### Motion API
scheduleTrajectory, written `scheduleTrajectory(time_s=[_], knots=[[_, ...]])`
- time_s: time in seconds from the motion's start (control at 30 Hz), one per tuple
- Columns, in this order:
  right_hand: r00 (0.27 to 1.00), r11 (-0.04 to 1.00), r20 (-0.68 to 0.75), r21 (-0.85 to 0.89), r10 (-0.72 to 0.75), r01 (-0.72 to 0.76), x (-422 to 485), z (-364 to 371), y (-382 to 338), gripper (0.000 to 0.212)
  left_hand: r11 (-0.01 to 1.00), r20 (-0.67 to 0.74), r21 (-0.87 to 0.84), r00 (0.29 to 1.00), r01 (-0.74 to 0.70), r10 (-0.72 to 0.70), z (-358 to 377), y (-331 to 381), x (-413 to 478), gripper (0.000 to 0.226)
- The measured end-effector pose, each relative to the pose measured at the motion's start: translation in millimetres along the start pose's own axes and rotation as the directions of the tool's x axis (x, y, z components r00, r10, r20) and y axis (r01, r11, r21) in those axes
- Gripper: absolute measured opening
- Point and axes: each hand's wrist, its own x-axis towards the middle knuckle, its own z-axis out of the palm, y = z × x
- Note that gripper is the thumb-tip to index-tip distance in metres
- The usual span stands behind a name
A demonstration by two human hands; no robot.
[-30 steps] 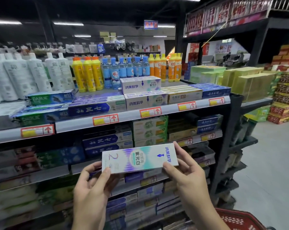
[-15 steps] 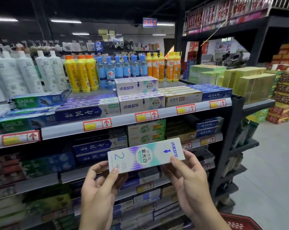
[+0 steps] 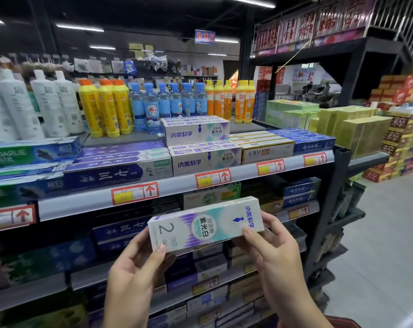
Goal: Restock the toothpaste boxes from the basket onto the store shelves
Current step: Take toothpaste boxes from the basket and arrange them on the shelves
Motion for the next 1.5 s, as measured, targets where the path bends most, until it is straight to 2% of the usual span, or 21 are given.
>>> scheduleTrajectory(time_s=[0.23,0.3,0.33,0.37,0.43,0.47,0.63,0.8,1.03,1.27,1.5], knots=[[0.983,0.951,-0.065,-0.27,-0.171,0.148,14,5,11,0.036,0.999,0.004,0.019,0.999,-0.033,0.033,-3,-2,18,0.04],[0.975,0.939,-0.097,-0.304,-0.201,0.163,20,4,15,0.037,0.998,0.005,0.036,0.999,-0.05,0.05,-4,-2,22,0.059],[0.973,0.937,-0.102,-0.308,-0.206,0.166,22,4,16,0.037,0.997,-0.007,0.05,0.998,-0.061,0.061,-6,-1,24,0.065],[0.973,0.936,-0.096,-0.309,-0.208,0.169,25,3,17,0.036,0.995,-0.017,0.064,0.997,-0.077,0.078,-7,-1,25,0.061],[0.979,0.942,-0.069,-0.293,-0.189,0.162,32,2,17,0.035,0.984,-0.013,0.125,0.991,-0.127,0.129,-8,-1,30,0.038],[0.983,0.947,-0.054,-0.28,-0.177,0.155,35,0,15,0.035,0.973,-0.018,0.173,0.987,-0.154,0.16,-9,-1,32,0.034],[0.976,0.931,-0.043,-0.313,-0.213,0.19,51,-10,8,0.029,0.909,0.016,0.335,0.967,-0.247,0.256,-4,-1,34,0.042],[0.961,0.92,-0.06,-0.309,-0.271,0.24,61,-17,5,0.026,0.862,0.044,0.41,0.95,-0.299,0.309,7,-10,35,0.055],[0.962,0.911,0.025,-0.317,-0.271,0.264,73,-28,-12,0.03,0.78,0.017,0.502,0.906,-0.373,0.423,34,-6,30,0.061],[0.974,0.927,0.038,-0.301,-0.221,0.222,80,-32,-24,0.041,0.705,0.008,0.527,0.832,-0.476,0.555,54,-6,26,0.047],[0.968,0.928,0.044,-0.274,-0.249,0.251,87,-32,-23,0.025,0.703,-0.058,0.527,0.805,-0.478,0.591,63,-4,29,0.025]])
